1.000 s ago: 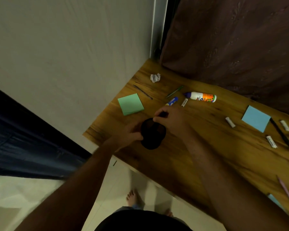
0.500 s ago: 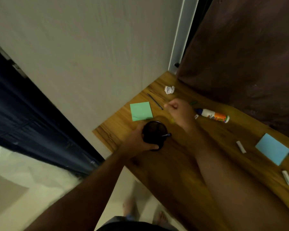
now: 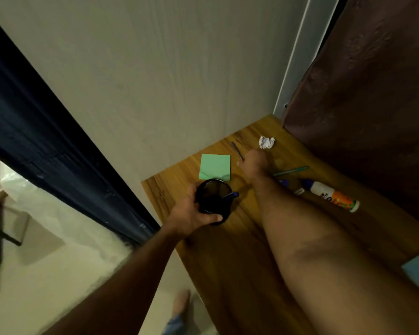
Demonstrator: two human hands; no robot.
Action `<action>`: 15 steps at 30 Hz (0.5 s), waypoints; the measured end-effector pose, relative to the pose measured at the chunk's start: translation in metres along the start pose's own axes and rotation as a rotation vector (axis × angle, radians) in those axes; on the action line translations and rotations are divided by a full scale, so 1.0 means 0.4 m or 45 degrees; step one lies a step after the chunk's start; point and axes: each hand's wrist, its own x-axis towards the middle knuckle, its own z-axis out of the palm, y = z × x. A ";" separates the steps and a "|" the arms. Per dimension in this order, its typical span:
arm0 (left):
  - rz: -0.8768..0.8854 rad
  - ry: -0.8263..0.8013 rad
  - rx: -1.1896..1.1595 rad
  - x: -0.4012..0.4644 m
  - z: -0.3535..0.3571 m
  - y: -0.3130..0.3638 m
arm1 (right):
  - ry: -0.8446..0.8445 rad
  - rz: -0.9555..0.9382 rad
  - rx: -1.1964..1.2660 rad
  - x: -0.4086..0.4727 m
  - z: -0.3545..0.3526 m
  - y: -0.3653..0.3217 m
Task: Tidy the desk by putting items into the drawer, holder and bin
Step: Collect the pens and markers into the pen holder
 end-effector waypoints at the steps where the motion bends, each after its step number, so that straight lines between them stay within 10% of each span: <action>1: 0.004 0.020 -0.003 -0.003 0.003 -0.001 | 0.023 0.011 -0.033 -0.004 0.005 -0.002; 5: 0.004 0.060 -0.003 -0.016 0.001 -0.004 | 0.076 0.036 -0.026 -0.021 0.019 0.005; 11: 0.056 0.085 -0.012 -0.039 -0.008 0.017 | -0.181 0.093 1.226 -0.099 -0.029 0.029; 15: 0.097 0.072 0.039 -0.056 -0.021 0.035 | -0.263 -0.124 1.410 -0.189 -0.141 0.045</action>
